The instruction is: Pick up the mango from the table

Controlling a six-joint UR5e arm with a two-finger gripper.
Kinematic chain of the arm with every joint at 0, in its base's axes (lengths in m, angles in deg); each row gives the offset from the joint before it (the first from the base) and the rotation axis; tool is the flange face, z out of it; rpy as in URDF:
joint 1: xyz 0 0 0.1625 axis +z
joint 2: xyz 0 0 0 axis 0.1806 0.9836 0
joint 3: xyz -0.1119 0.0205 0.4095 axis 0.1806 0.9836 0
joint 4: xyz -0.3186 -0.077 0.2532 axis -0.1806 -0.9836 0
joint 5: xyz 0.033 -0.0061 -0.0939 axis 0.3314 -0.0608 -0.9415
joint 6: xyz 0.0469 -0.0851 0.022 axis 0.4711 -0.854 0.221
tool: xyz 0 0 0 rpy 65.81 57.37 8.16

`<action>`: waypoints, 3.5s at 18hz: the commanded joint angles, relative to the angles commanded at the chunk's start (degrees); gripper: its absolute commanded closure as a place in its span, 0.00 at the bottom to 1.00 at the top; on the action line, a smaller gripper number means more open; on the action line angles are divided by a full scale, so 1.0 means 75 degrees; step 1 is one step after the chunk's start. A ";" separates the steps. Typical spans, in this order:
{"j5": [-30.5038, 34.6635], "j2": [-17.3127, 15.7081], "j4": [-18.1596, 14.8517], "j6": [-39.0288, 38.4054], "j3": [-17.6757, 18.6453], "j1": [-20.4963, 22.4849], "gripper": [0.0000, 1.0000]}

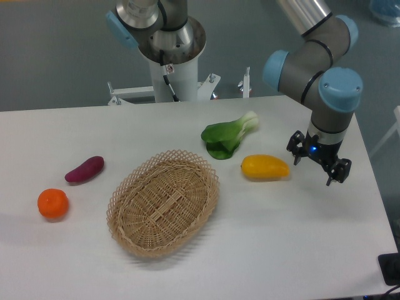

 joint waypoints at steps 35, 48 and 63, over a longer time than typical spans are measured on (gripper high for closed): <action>-0.0035 -0.0504 0.0047 0.1172 0.1629 -0.0293 0.00; 0.0012 -0.0504 0.0141 0.1043 0.1992 -0.0621 0.00; 0.0035 -0.0480 0.0774 0.1031 0.2204 -0.0609 0.49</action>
